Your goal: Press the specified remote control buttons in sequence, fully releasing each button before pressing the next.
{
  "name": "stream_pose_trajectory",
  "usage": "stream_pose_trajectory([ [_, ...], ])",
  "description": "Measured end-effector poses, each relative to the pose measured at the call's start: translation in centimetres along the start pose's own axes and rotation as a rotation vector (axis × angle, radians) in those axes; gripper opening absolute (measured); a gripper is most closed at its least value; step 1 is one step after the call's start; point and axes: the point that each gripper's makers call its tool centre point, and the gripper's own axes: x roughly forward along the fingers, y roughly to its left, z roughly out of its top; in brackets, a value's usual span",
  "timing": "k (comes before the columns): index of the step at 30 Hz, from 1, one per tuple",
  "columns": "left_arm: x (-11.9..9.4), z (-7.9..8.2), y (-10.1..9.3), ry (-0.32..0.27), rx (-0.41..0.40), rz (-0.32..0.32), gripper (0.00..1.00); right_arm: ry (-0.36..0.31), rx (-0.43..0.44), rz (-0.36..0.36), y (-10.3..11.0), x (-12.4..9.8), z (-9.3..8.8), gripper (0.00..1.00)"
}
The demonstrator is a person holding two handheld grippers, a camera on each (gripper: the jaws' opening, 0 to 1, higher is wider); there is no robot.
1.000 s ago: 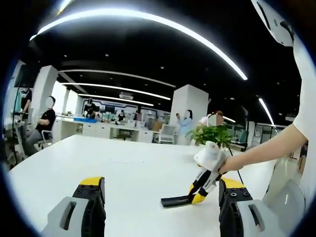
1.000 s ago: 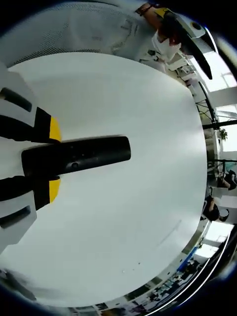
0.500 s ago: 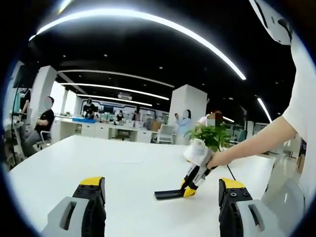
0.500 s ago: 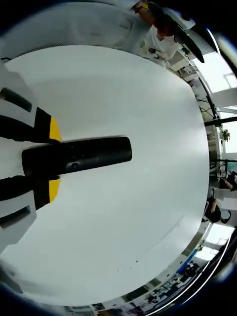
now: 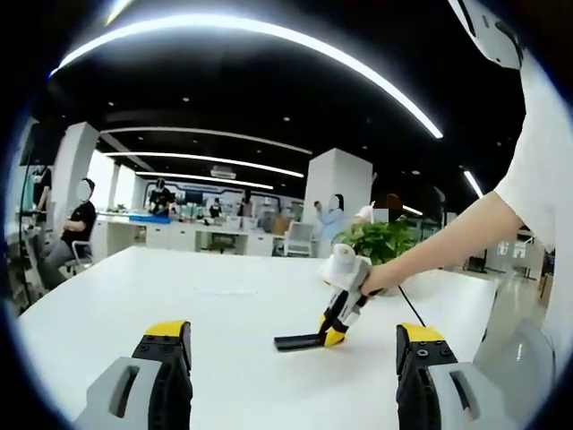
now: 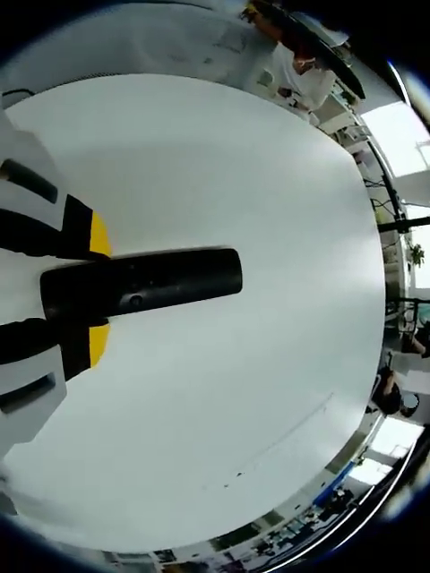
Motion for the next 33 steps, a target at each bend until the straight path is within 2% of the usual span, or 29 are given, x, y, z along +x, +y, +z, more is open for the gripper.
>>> stream_pose_trajectory([
  [3,-0.1,1.0,0.2,-0.056,-0.026,0.012,0.99,-0.088,0.049,0.010,0.1,-0.1,0.1,0.23],
  [7,-0.2,0.7,0.5,-0.040,-0.020,0.029,1.00,-0.234,0.178,0.024,0.0,-0.3,0.4,0.26],
  [9,-0.1,0.3,0.5,-0.021,-0.022,0.029,1.00,-0.322,0.237,0.011,0.2,-0.6,0.6,0.34],
  [11,-0.2,0.2,0.5,-0.015,-0.009,0.032,1.00,-0.361,0.283,-0.038,-0.2,-0.9,0.2,0.50],
  [13,-0.2,0.3,0.5,-0.019,0.004,0.030,1.00,-0.421,0.395,-0.079,-0.6,-1.7,-0.3,0.60],
  [14,-0.2,0.3,0.5,-0.024,0.002,0.028,0.99,-0.453,0.425,-0.103,-1.0,-2.0,-0.4,0.64],
  [16,-0.4,0.1,0.9,-0.026,-0.001,0.029,0.99,-0.563,0.536,-0.171,-1.9,-3.5,-0.5,0.69],
  [17,-0.4,0.0,1.0,-0.027,-0.002,0.030,0.99,-0.603,0.586,-0.187,-2.1,-4.0,-0.5,0.75],
  [18,-0.4,-0.1,1.2,-0.028,-0.002,0.031,0.99,-0.670,0.662,-0.198,-2.1,-4.8,-0.5,0.81],
  [20,-0.5,-0.2,1.3,-0.031,-0.005,0.030,0.99,-0.755,0.753,-0.208,-2.0,-5.9,-0.8,0.93],
  [21,-0.5,-0.3,1.3,-0.031,-0.008,0.027,0.99,-0.783,0.775,-0.215,-1.9,-6.4,-1.0,0.94],
  [22,-0.5,-0.4,1.3,-0.031,-0.013,0.018,0.99,-0.808,0.808,-0.230,-1.7,-6.9,-1.4,0.94],
  [25,-0.5,-0.5,1.1,-0.030,-0.019,0.003,0.99,-0.836,0.827,-0.289,-1.0,-8.1,-2.7,0.97],
  [29,-0.4,-0.7,1.0,-0.027,-0.010,-0.001,0.99,-0.868,0.813,-0.327,1.0,-9.7,-3.4,0.99],
  [33,-0.4,-0.3,0.7,-0.034,-0.012,0.002,0.99,-0.871,0.796,-0.363,3.2,-11.1,-4.5,0.99],
])
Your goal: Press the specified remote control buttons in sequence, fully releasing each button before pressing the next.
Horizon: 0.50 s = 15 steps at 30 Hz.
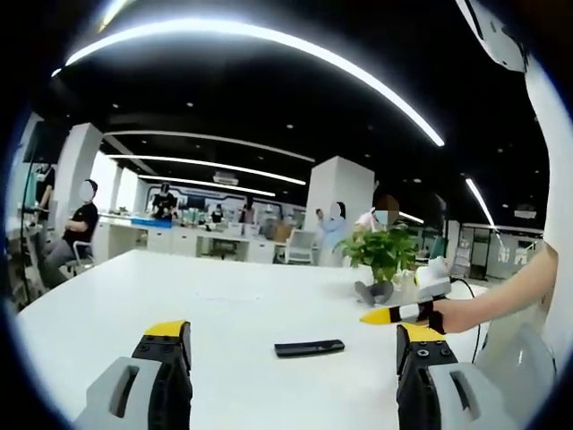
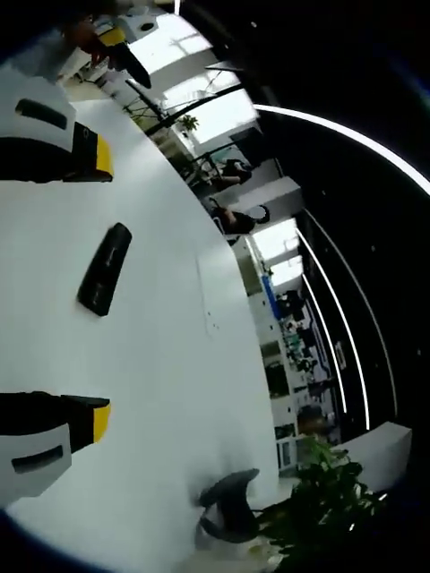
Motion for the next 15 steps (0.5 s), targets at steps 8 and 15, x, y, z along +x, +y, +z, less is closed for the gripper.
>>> stream_pose_trajectory([
  [8,-0.1,-0.2,0.3,-0.003,-0.003,-0.003,0.99,-0.083,0.004,-0.072,-0.1,-5.2,0.7,0.99],
  [15,0.0,0.9,-0.2,-0.018,-0.016,0.022,0.99,-0.114,-0.041,-0.149,0.9,-9.8,0.6,0.99],
])
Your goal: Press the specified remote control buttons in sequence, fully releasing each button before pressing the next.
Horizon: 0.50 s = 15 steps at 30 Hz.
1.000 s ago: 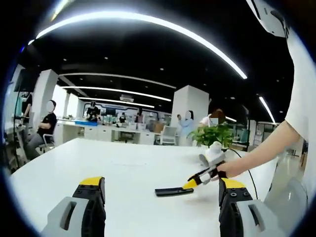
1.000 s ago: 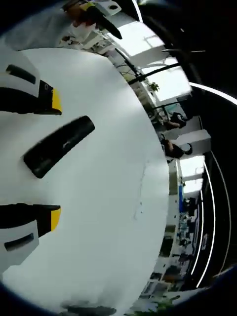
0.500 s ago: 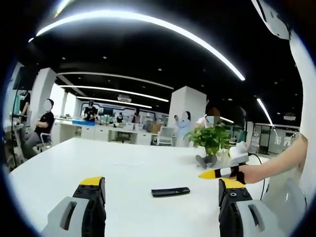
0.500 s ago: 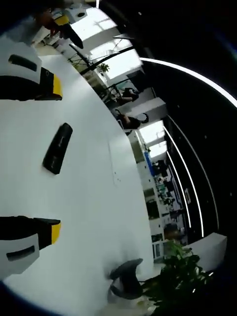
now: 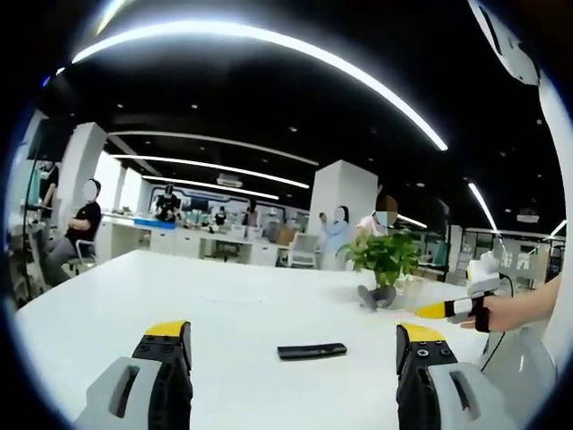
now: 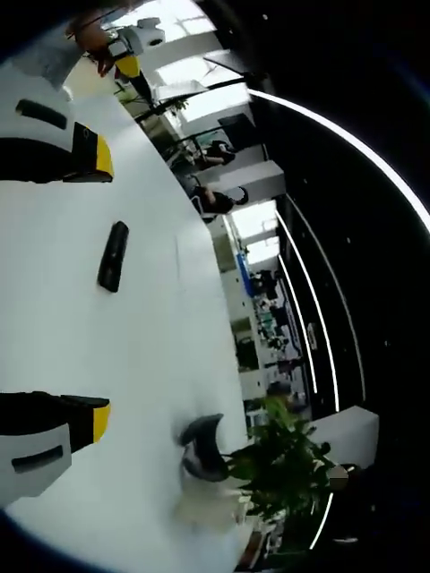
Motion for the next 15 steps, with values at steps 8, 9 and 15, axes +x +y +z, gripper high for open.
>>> stream_pose_trajectory([
  [8,-0.5,-0.5,1.6,-0.013,-0.013,0.008,0.99,-0.033,-0.034,-0.068,0.1,-3.2,0.5,0.99],
  [9,-0.5,-0.5,1.6,-0.012,-0.012,0.008,0.99,-0.029,-0.051,-0.074,0.2,-3.6,0.4,0.99],
  [15,-0.4,-0.4,1.5,-0.016,-0.011,0.018,0.98,-0.023,-0.110,-0.103,0.8,-5.0,0.1,0.99],
])
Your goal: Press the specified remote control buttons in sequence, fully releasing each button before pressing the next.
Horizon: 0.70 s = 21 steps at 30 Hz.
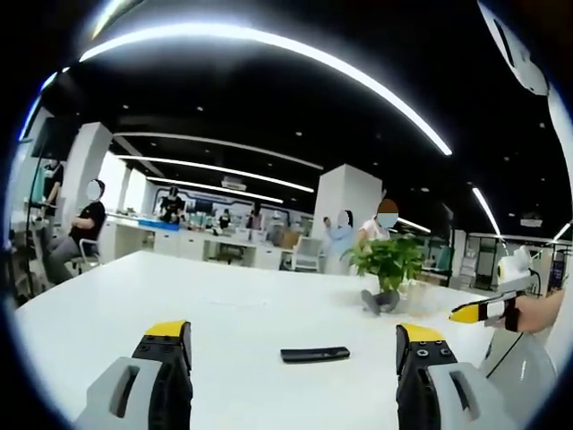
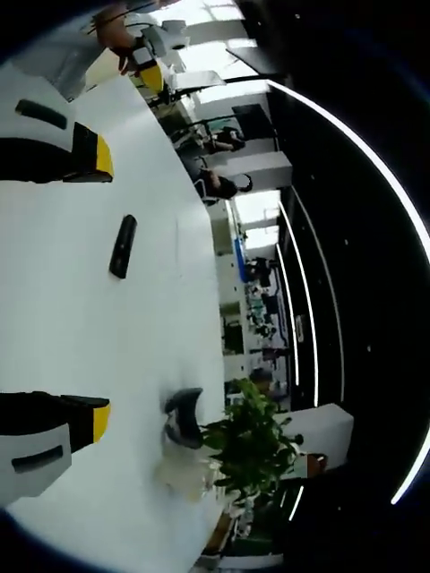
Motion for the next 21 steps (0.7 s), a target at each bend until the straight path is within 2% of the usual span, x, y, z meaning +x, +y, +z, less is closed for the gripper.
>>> stream_pose_trajectory([
  [3,0.0,-0.1,0.2,0.005,-0.003,0.009,0.98,-0.012,-0.002,-0.007,0.2,-0.2,-0.2,0.99],
  [7,-0.1,0.0,-0.1,0.008,0.002,0.021,0.98,0.005,-0.013,-0.005,0.1,0.1,-0.7,0.99],
  [11,-0.6,-0.8,1.7,0.005,-0.008,0.020,0.98,0.015,-0.003,0.014,0.3,0.1,-1.0,0.99],
  [16,-0.3,0.1,0.3,0.001,-0.003,0.026,0.98,0.016,0.003,0.010,0.0,0.0,-1.2,0.95],
  [21,-0.2,0.4,-0.3,0.000,-0.002,0.028,0.98,0.016,0.003,0.007,-0.2,-0.1,-1.3,0.96],
])
